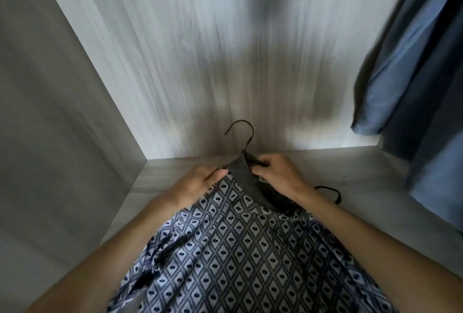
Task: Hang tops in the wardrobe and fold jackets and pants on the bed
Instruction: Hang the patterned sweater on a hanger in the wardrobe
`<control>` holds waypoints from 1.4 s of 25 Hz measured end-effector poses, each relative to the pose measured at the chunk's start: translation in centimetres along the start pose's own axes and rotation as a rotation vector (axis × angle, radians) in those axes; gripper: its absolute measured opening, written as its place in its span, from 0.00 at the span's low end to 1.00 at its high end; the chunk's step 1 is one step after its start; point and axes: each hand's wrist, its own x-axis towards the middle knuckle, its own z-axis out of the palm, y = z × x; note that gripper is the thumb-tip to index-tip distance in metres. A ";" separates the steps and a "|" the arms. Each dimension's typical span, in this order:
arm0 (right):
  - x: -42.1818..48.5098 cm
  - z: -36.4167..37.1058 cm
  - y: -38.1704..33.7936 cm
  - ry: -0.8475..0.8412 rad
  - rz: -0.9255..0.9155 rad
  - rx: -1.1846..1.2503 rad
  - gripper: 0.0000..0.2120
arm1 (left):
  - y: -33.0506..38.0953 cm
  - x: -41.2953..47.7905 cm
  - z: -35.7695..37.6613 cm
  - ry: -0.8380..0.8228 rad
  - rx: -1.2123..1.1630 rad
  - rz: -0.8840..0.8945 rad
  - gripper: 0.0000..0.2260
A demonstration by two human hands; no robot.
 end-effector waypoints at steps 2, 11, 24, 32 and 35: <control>-0.5 0.4 -0.6 0.049 -0.005 -0.048 0.11 | -0.1 -0.1 1.7 0.128 0.103 0.009 0.39; -2.1 0.5 -2.7 0.178 -0.137 -0.189 0.09 | 4.0 1.7 2.2 0.287 0.205 0.044 0.15; -5.2 -0.6 5.8 0.064 -0.051 0.432 0.14 | 3.1 2.2 2.2 0.557 -0.406 -0.053 0.20; -2.7 -0.6 2.3 -0.261 0.009 0.005 0.19 | 3.2 1.4 1.8 0.586 -0.389 -0.031 0.20; -4.1 -3.2 3.2 -0.082 -0.022 -0.039 0.10 | 1.8 1.1 1.6 0.645 -0.312 -0.075 0.19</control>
